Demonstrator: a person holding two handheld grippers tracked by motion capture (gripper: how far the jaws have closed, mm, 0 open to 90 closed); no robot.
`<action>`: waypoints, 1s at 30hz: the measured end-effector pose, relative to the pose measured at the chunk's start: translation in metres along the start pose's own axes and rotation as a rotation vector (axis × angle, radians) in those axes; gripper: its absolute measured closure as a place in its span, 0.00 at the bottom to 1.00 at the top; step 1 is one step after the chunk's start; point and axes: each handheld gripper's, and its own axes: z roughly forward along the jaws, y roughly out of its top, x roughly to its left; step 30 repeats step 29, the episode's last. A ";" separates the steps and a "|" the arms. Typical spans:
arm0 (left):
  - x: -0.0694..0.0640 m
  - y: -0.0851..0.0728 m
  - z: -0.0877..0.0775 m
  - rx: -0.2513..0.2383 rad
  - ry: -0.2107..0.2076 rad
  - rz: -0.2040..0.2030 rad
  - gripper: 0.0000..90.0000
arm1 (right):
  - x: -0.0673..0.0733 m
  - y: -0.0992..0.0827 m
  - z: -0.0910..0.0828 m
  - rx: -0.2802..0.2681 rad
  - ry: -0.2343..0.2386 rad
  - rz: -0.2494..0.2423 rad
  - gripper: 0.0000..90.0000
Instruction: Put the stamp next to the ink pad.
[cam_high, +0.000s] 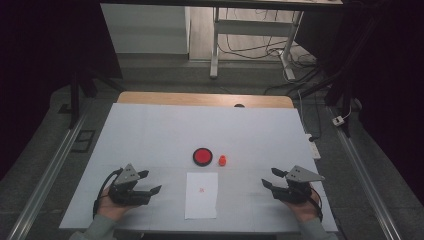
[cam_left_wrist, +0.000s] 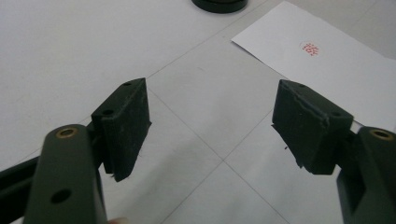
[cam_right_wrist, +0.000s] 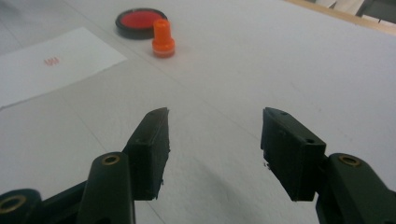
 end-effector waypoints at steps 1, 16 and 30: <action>0.000 0.000 0.000 0.000 -0.001 -0.001 0.31 | -0.001 -0.002 0.000 0.003 0.000 0.003 0.46; -0.001 -0.001 0.001 0.005 -0.004 0.006 0.31 | 0.000 -0.002 0.005 0.003 0.011 -0.009 0.46; 0.000 -0.001 0.000 0.002 0.001 0.005 0.31 | 0.001 -0.001 0.005 0.013 0.008 -0.018 0.46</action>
